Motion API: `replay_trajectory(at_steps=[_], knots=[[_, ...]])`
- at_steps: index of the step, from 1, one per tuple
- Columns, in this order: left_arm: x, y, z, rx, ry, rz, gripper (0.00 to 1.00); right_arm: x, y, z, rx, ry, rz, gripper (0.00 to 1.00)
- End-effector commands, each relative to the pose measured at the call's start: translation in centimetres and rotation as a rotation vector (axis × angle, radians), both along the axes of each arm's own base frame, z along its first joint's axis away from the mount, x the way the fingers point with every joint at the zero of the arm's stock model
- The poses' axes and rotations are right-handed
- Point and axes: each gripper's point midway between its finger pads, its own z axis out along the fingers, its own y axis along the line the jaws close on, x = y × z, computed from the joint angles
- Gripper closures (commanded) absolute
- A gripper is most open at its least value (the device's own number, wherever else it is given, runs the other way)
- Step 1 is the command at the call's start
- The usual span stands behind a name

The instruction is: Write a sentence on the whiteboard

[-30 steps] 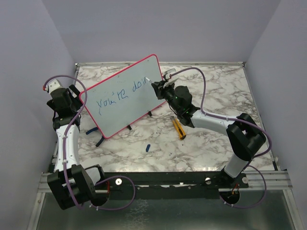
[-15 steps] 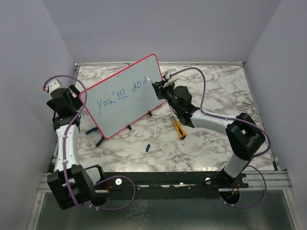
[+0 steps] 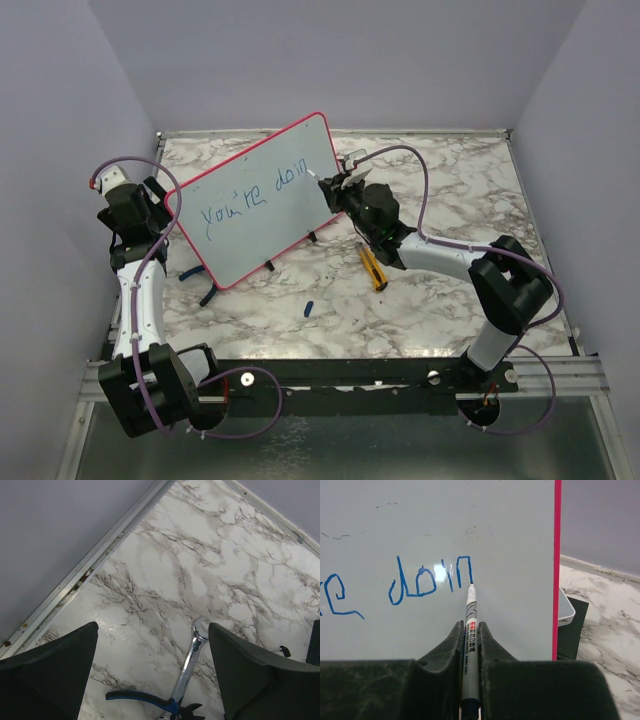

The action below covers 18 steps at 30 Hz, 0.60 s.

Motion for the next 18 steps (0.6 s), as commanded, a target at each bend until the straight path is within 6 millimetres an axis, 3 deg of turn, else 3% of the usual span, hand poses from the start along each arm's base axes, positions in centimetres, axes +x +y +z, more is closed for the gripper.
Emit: replay_trajectory(at_steps=[1,9,14,18], knots=[[0.3,-0.7,0.5,0.001,-0.028,-0.033,0.08,0.1,-0.7,-2.1,-0.025,0.043,-0.025,1.00],[0.2,-0.7,0.5,0.003,-0.026,-0.031,0.08,-0.6,-1.0,-0.1,-0.001,0.012,-0.010,1.00],[0.2,-0.6,0.5,0.005,-0.026,-0.030,0.08,-2.0,-2.3,2.0,0.022,-0.016,-0.016,1.00],[0.2,-0.6,0.5,0.003,-0.026,-0.029,0.08,-1.6,-3.2,2.2,0.002,-0.017,-0.059,1.00]])
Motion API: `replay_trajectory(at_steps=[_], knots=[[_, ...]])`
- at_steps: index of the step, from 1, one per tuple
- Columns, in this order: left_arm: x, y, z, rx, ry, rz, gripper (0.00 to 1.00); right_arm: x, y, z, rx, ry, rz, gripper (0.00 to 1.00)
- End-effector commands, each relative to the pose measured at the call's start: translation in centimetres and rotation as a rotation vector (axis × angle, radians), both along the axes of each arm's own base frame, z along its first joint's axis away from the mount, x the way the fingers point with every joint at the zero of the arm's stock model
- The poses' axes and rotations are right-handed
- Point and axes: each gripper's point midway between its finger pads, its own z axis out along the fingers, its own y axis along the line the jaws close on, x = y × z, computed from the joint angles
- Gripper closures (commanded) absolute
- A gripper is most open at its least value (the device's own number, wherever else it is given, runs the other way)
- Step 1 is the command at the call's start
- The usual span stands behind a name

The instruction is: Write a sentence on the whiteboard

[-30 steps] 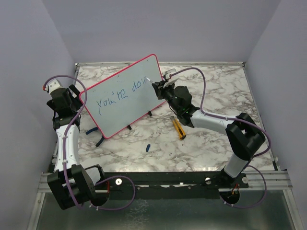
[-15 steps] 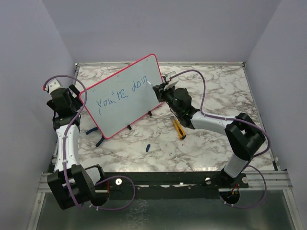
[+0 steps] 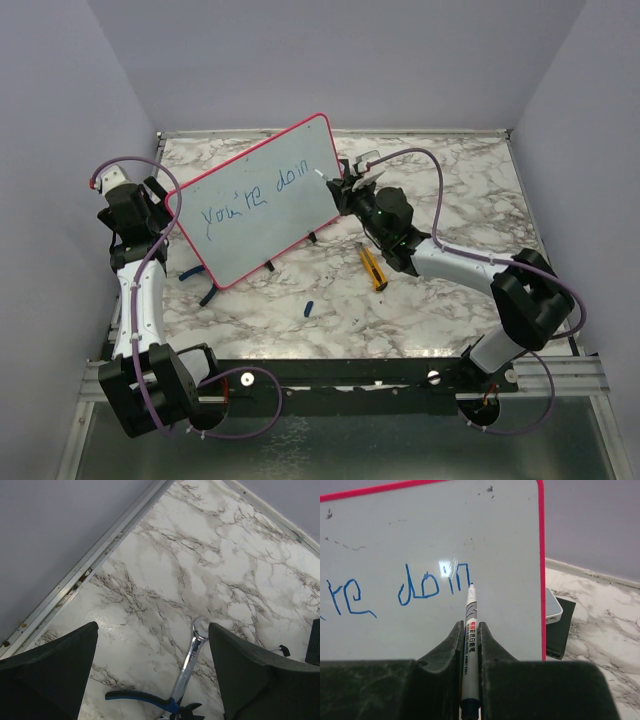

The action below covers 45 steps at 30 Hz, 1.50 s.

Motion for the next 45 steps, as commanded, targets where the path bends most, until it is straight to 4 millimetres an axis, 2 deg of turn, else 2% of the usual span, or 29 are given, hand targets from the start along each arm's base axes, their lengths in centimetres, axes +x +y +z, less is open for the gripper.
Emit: replay_trajectory(at_steps=[1,32,45], knots=[[0.1,-0.7,0.4,0.003,-0.025,-0.029,0.08,0.5,-1.5,1.0,-0.009,-0.020,-0.061,0.99],[0.2,-0.7,0.3,0.005,-0.019,-0.032,0.08,3.9,-0.3,1.5,0.007,-0.051,-0.052,1.00],[0.3,-0.8,0.3,0.005,-0.019,-0.035,0.08,4.1,0.8,1.9,0.003,-0.065,-0.004,1.00]])
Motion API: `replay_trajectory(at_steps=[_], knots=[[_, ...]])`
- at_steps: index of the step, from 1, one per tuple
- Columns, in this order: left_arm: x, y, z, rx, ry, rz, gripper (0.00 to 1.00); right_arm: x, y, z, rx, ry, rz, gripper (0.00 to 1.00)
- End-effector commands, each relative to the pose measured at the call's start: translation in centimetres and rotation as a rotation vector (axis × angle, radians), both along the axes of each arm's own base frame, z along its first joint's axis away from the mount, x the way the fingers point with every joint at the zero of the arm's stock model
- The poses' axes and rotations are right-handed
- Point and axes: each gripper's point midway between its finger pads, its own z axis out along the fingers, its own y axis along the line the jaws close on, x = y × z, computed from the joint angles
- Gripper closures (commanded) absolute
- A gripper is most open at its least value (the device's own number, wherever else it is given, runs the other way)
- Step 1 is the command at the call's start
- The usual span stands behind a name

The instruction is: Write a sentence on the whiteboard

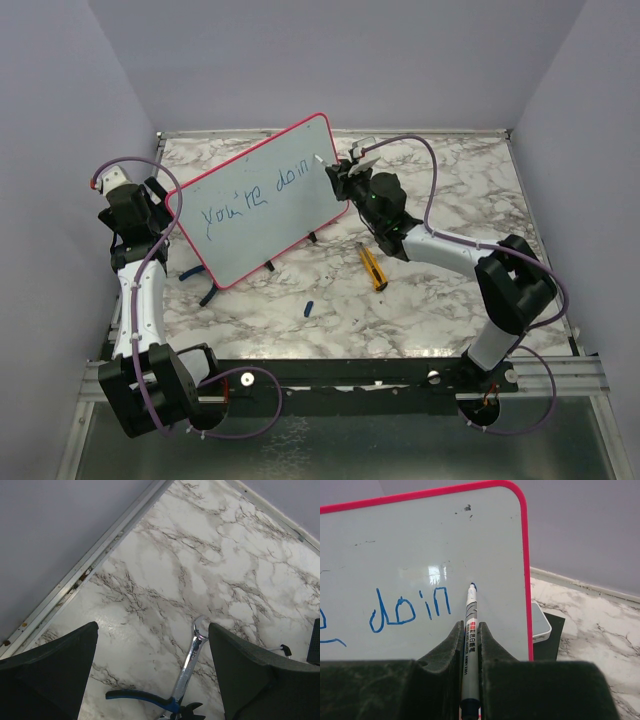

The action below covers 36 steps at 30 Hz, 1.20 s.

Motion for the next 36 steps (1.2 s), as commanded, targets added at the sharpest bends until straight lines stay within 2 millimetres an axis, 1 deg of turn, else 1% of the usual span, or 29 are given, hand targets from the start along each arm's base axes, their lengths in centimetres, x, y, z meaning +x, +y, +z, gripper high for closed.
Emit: replay_trajectory(at_steps=[1,9,14,19,25,36], knots=[[0.3,-0.6,0.4,0.005,-0.023,-0.030,0.08,0.3,0.7,0.8,0.003,-0.033,0.039,1.00],[0.4,-0.7,0.5,0.003,-0.024,-0.033,0.08,-0.4,1.1,-0.7,-0.014,0.000,0.081,1.00],[0.4,-0.7,0.5,0.002,-0.024,-0.034,0.08,-0.7,1.0,-2.1,-0.022,0.033,0.087,1.00],[0.3,-0.7,0.5,0.003,-0.025,-0.033,0.08,-0.8,0.7,-2.8,-0.029,0.048,0.074,1.00],[0.3,-0.7,0.4,0.004,-0.022,-0.034,0.08,-0.5,-0.2,-2.8,-0.032,0.044,0.025,1.00],[0.3,-0.7,0.5,0.006,-0.023,-0.034,0.09,0.5,-0.6,-0.6,-0.018,-0.003,-0.028,1.00]])
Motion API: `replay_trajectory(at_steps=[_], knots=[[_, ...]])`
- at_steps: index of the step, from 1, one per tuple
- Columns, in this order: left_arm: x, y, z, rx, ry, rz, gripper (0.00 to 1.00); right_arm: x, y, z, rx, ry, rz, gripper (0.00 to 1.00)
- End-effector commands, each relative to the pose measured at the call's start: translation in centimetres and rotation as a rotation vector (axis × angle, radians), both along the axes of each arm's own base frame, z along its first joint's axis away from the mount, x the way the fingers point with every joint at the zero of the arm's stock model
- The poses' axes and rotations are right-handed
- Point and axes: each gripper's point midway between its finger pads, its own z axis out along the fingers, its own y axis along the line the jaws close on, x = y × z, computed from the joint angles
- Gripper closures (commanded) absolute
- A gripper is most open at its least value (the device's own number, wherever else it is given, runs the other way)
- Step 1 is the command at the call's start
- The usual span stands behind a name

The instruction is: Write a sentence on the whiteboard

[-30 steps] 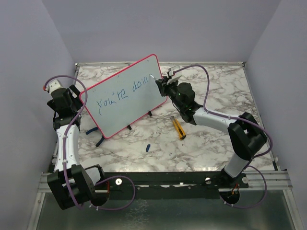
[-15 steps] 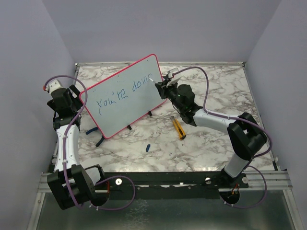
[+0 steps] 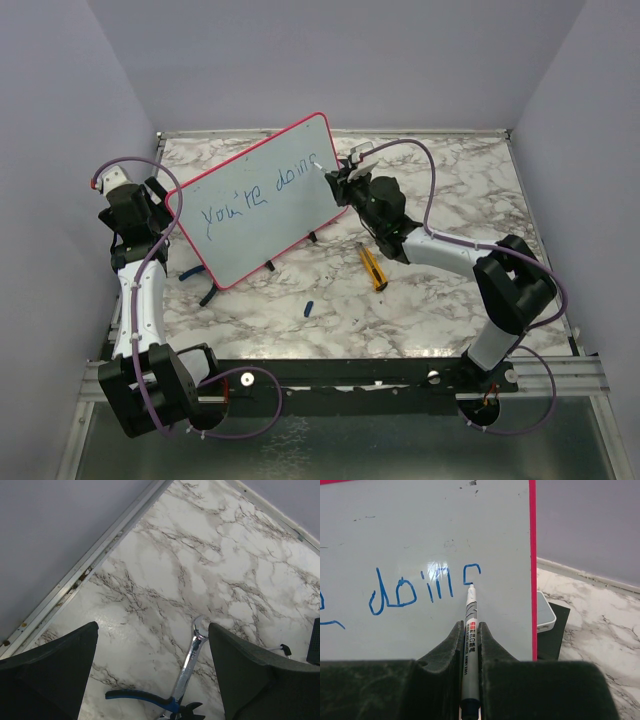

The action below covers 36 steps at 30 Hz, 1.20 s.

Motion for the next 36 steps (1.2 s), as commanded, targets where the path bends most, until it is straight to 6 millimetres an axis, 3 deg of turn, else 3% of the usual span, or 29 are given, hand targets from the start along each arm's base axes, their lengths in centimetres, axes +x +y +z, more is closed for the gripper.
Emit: replay_trajectory(at_steps=[1,13,36], knots=[[0.3,-0.7,0.5,0.005,-0.023,-0.033,0.08,1.1,-0.7,1.1,0.006,-0.032,-0.052,1.00],[0.3,-0.7,0.4,0.005,-0.022,-0.033,0.08,1.6,-0.3,2.4,0.006,-0.063,-0.048,1.00],[0.4,-0.8,0.5,0.004,-0.025,-0.036,0.08,-0.4,-1.0,-3.9,-0.023,0.084,-0.025,1.00]])
